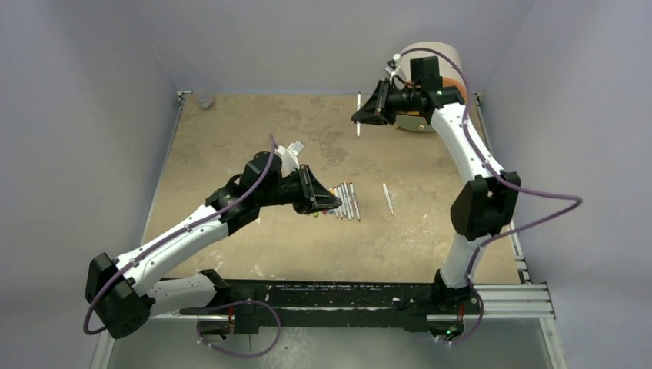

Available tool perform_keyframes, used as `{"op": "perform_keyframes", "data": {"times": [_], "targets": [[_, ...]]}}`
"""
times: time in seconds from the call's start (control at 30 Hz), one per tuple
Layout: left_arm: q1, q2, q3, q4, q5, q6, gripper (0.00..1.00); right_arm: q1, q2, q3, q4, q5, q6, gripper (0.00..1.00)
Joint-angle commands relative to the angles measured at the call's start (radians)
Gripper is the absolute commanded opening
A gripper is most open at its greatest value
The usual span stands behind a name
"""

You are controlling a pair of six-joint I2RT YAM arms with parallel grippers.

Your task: Open the pen caps

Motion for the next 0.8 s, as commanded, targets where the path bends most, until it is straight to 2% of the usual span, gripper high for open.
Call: {"op": "perform_keyframes", "data": {"times": [0.0, 0.17, 0.33, 0.77], "targets": [[0.002, 0.08, 0.085, -0.114, -0.084, 0.103, 0.0, 0.004, -0.216, -0.168, -0.218, 0.225, -0.288, 0.0], [0.005, 0.202, 0.179, -0.305, -0.196, 0.191, 0.0, 0.01, -0.343, -0.377, -0.272, 0.393, -0.387, 0.0], [0.009, 0.295, 0.251, -0.467, -0.302, 0.252, 0.0, 0.02, -0.396, -0.495, -0.276, 0.494, -0.416, 0.0], [0.014, 0.296, 0.198, -0.468, -0.322, 0.23, 0.0, 0.025, -0.424, -0.641, -0.219, 0.495, -0.436, 0.0]]}}
